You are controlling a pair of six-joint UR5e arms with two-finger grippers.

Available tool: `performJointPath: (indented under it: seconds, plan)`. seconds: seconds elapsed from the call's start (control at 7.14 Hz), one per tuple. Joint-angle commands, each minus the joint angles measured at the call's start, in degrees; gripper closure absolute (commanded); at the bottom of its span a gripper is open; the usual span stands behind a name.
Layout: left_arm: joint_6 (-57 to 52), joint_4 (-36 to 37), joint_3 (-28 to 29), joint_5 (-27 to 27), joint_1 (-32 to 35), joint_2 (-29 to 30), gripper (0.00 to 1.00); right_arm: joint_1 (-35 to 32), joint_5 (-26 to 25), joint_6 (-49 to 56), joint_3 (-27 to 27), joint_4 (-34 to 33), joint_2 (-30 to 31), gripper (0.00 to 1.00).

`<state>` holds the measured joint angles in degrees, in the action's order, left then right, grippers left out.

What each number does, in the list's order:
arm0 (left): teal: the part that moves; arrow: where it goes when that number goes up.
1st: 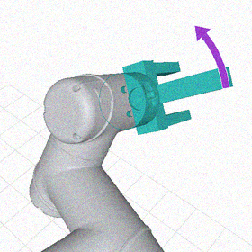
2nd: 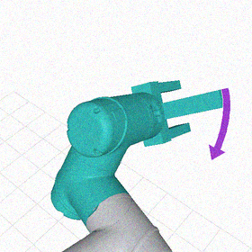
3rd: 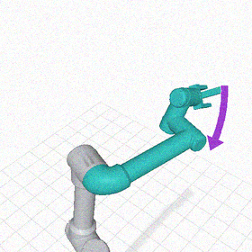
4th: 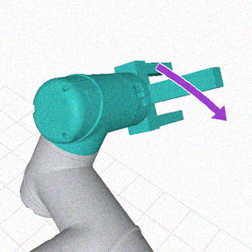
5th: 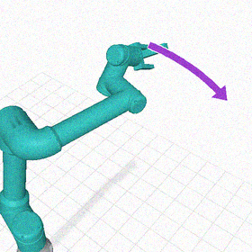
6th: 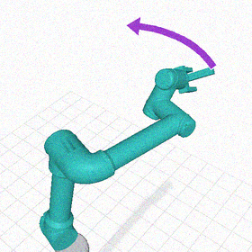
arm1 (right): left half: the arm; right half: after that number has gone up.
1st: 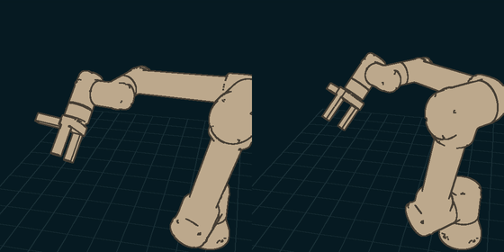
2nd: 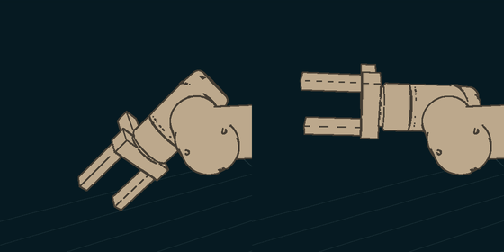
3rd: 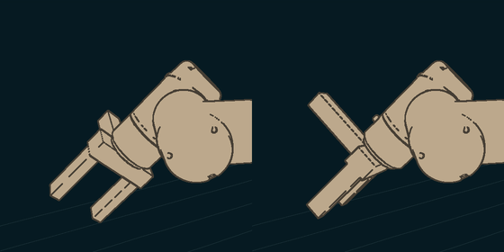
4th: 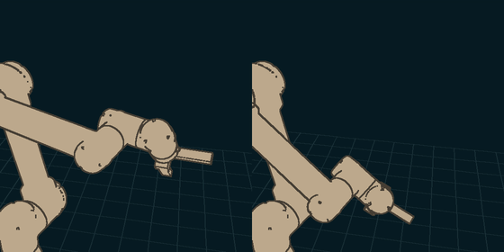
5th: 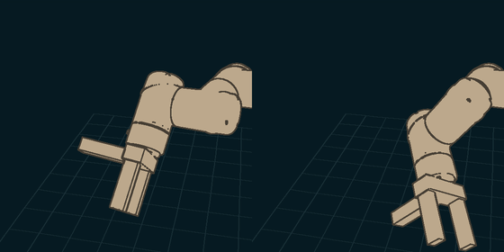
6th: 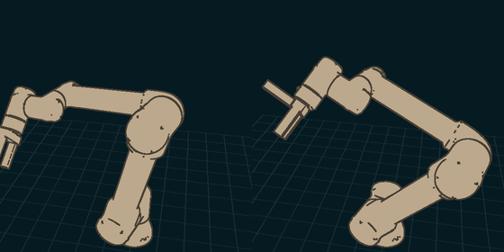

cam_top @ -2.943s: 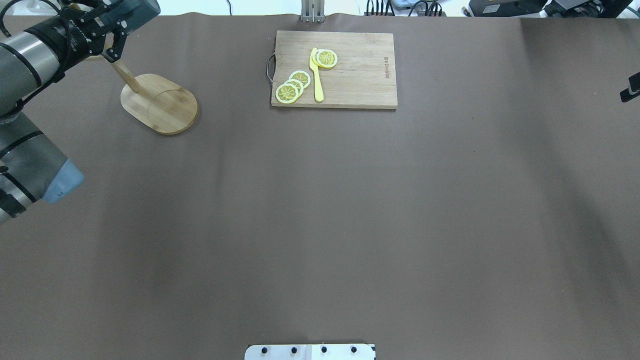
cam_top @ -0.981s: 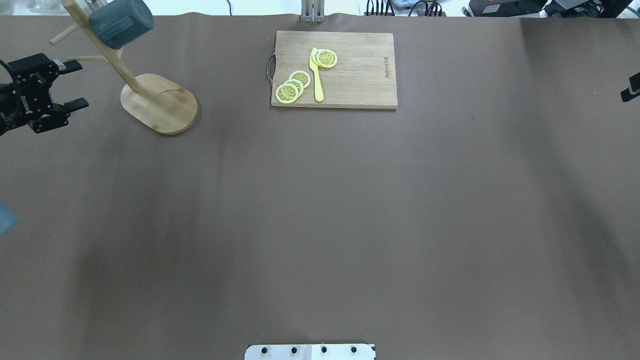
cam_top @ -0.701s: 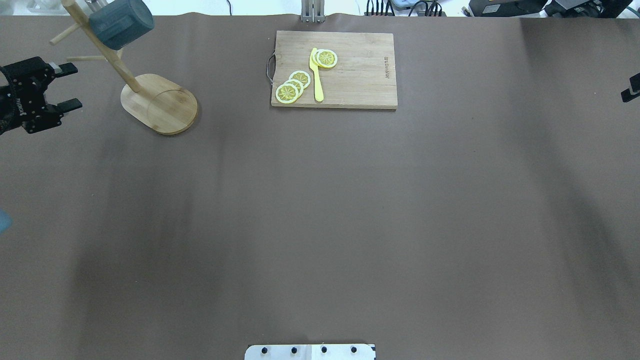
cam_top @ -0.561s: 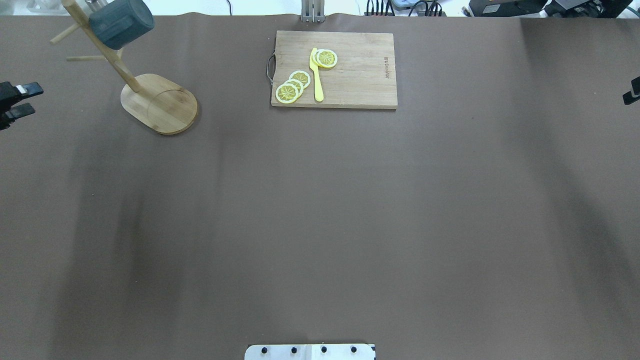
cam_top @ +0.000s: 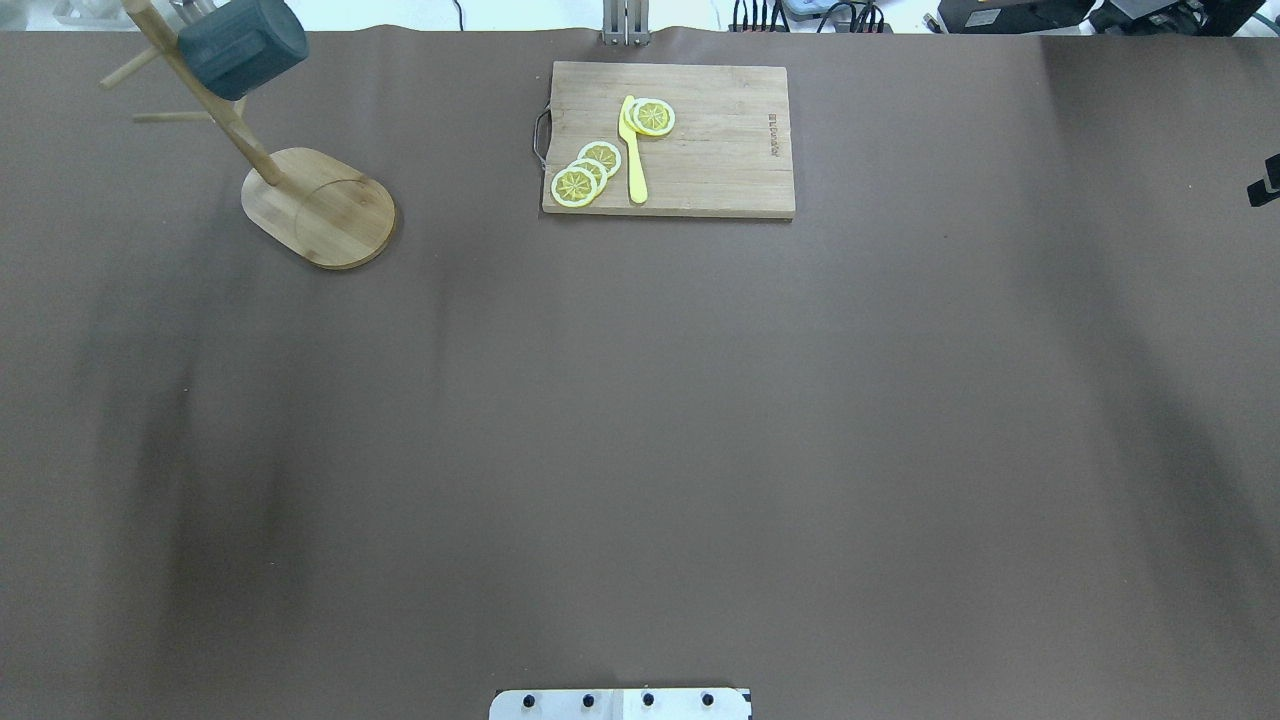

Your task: Hang cup on storage rack

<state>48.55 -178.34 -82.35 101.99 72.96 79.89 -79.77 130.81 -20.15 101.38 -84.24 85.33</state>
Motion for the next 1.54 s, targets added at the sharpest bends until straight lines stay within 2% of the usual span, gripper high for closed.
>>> performJointPath:
  seconds: [0.0, 0.14, 0.28, 0.42, 0.56, 0.7, 0.98, 1.12, 1.4]
  plan:
    - [-26.2, 14.0, 0.53, 0.32, 7.26, -1.23, 0.02, -0.03, -0.38, 0.03, -0.13, 0.04, 0.36, 0.0]
    - [-34.49, 21.21, 0.44, 3.28, 10.16, -0.8, 0.02, -0.03, -0.56, 0.11, -0.31, -0.22, 0.19, 0.0]
    - [-37.97, 30.59, 0.09, 10.96, 14.37, 0.6, 0.02, -0.03, -0.47, 0.11, -0.39, -0.49, 0.36, 0.0]
    - [-38.09, 41.56, 0.0, 24.09, 18.5, 3.83, 0.02, -0.03, -0.38, 0.29, -1.18, -0.92, 0.8, 0.0]
    - [-39.4, 50.2, -0.87, 32.93, 20.89, 4.73, 0.03, -0.03, 0.31, 1.42, -3.8, -0.75, 0.8, 0.0]
    - [-41.59, 57.33, -3.58, 34.58, 20.56, 4.31, 0.02, -1.08, 0.49, 3.35, -4.78, -1.01, 0.98, 0.0]
    - [-42.13, 78.04, -12.35, 34.77, 19.51, 4.22, 0.02, -2.75, 0.5, 6.76, -8.2, -1.02, 2.2, 0.0]
    - [-42.4, 80.93, -13.96, 34.77, 19.42, 3.78, 0.02, -4.24, 0.58, 11.23, -9.44, -2.32, 2.73, 0.0]
    - [-42.4, 80.79, -13.97, 34.86, 16.63, 2.99, 0.02, -6.78, 1.63, 13.89, -9.27, -6.01, 2.74, 0.0]
